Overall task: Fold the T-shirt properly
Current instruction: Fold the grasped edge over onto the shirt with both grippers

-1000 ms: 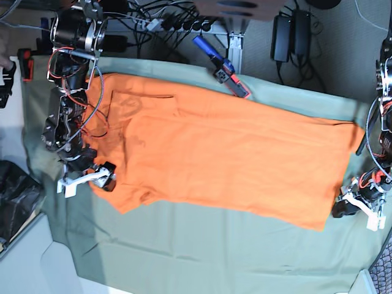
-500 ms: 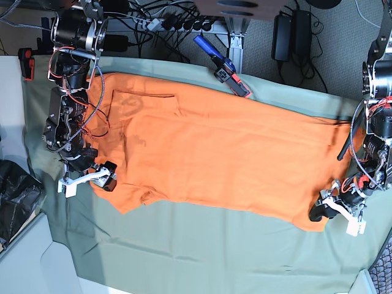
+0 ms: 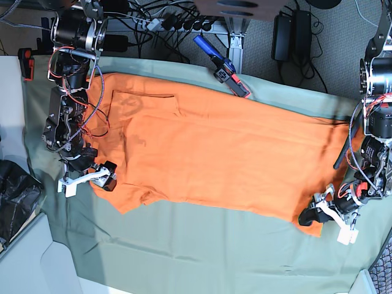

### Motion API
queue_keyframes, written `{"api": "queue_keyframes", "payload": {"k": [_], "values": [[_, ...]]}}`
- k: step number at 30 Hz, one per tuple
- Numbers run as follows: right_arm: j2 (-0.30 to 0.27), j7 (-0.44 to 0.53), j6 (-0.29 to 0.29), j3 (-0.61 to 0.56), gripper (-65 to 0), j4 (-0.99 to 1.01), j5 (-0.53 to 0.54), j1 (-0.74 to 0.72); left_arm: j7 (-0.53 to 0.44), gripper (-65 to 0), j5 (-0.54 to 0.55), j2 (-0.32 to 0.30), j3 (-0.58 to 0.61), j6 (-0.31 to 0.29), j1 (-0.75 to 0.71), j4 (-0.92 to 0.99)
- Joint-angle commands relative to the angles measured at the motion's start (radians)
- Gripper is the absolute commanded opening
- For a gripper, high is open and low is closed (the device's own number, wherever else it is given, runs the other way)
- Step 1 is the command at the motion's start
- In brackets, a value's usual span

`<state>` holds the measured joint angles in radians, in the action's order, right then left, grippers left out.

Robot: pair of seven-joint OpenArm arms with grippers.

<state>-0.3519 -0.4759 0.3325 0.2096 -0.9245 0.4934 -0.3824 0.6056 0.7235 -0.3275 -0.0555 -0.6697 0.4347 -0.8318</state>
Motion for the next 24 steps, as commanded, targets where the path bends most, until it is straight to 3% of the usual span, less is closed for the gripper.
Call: {"api": "queue_keyframes", "payload": {"k": [1,3,7,8,9,14,17,24], "values": [[-0.013,-0.007,0.092,0.004,-24.0,-0.013,0.005,-0.021,-0.018,-44.1,0.019,-0.011,-0.003,-0.028,0.033,-0.017],[-0.013,-0.006,0.092,0.004,-28.1,-0.013,0.004,-0.021,-0.018,-53.0,0.016,-0.011,-0.003,-0.028,0.033,-0.017],[-0.013,0.01,0.092,0.005,-56.2,-0.013,0.004,-0.021,-0.018,-65.0,0.005,-0.011,-0.003,-0.028,0.028,-0.017],[-0.013,0.013,0.092,0.005,-62.8,-0.013,0.004,-0.021,-0.018,-65.0,0.005,-0.011,-0.003,-0.028,0.027,-0.017],[-0.013,0.014,0.091,0.005,-65.0,-0.013,0.004,-0.022,-0.017,-65.0,0.005,-0.012,-0.003,-0.028,0.027,-0.017],[-0.016,0.015,0.092,0.005,-65.0,-0.022,0.004,-0.024,-0.015,-65.0,0.008,-0.055,-0.003,-0.028,0.028,-0.017],[-0.022,0.01,0.092,0.005,-65.0,-0.045,0.004,-0.019,0.032,-65.0,0.069,-0.091,-0.003,-0.028,0.028,-0.017],[-0.033,-0.085,0.092,0.005,-65.0,-0.154,0.004,-0.019,0.08,-65.0,0.139,-0.136,-0.003,-0.028,0.027,-0.017]]}}
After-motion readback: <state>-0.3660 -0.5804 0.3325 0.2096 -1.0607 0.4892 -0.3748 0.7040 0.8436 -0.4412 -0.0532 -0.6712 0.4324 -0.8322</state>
